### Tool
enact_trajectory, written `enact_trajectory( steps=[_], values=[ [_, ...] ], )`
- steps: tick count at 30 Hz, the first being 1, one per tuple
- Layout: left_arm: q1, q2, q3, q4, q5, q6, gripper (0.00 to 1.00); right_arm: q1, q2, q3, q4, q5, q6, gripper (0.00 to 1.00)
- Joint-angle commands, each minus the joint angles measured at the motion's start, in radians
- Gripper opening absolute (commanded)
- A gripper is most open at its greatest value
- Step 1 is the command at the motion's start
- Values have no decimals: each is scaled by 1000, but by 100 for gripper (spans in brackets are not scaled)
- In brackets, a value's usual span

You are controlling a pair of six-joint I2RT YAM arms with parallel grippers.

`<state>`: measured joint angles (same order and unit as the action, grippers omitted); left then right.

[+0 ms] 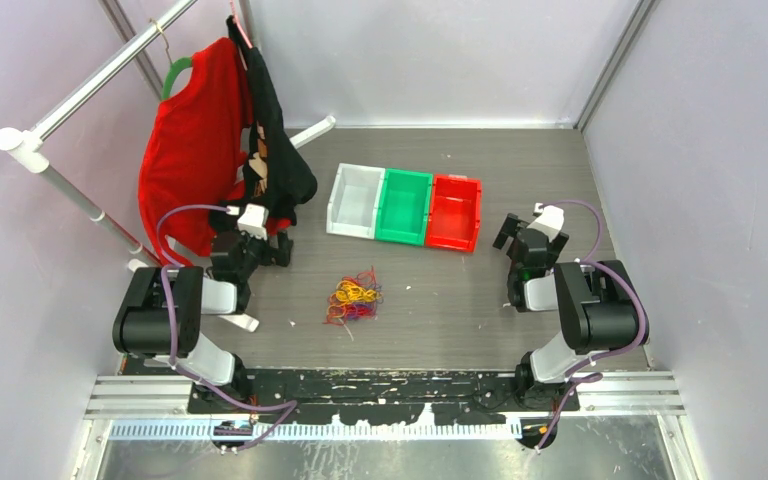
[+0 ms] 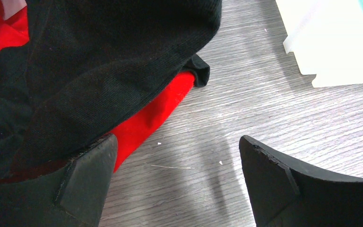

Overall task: Untangle the cables
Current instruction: Untie the cable.

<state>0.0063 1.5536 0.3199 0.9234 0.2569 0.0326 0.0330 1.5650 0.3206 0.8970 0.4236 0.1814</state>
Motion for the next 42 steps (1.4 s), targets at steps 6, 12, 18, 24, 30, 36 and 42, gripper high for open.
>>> enact_trajectory(
  steps=[6, 12, 18, 24, 30, 36, 42],
  values=[
    [20, -169, 102, -252, -6, -1, 99, 5, -184, 128, -323, 166, 67, 100],
    [27, -374, 273, -779, 22, 106, 99, 6, -364, 235, -748, 154, 255, 100],
    [39, -475, 440, -1249, 304, 212, 100, 1, -585, 185, -649, -218, 416, 100],
    [31, -535, 482, -1514, 482, 335, 99, 312, -433, 345, -700, -362, 263, 99],
    [27, -519, 508, -1617, 459, 391, 100, 611, -189, 474, -699, -442, 132, 74],
    [25, -506, 542, -1638, 490, 365, 100, 747, 7, 610, -751, -492, 18, 70],
    [23, -518, 547, -1648, 520, 344, 100, 762, 68, 649, -768, -563, 2, 62]
  ],
)
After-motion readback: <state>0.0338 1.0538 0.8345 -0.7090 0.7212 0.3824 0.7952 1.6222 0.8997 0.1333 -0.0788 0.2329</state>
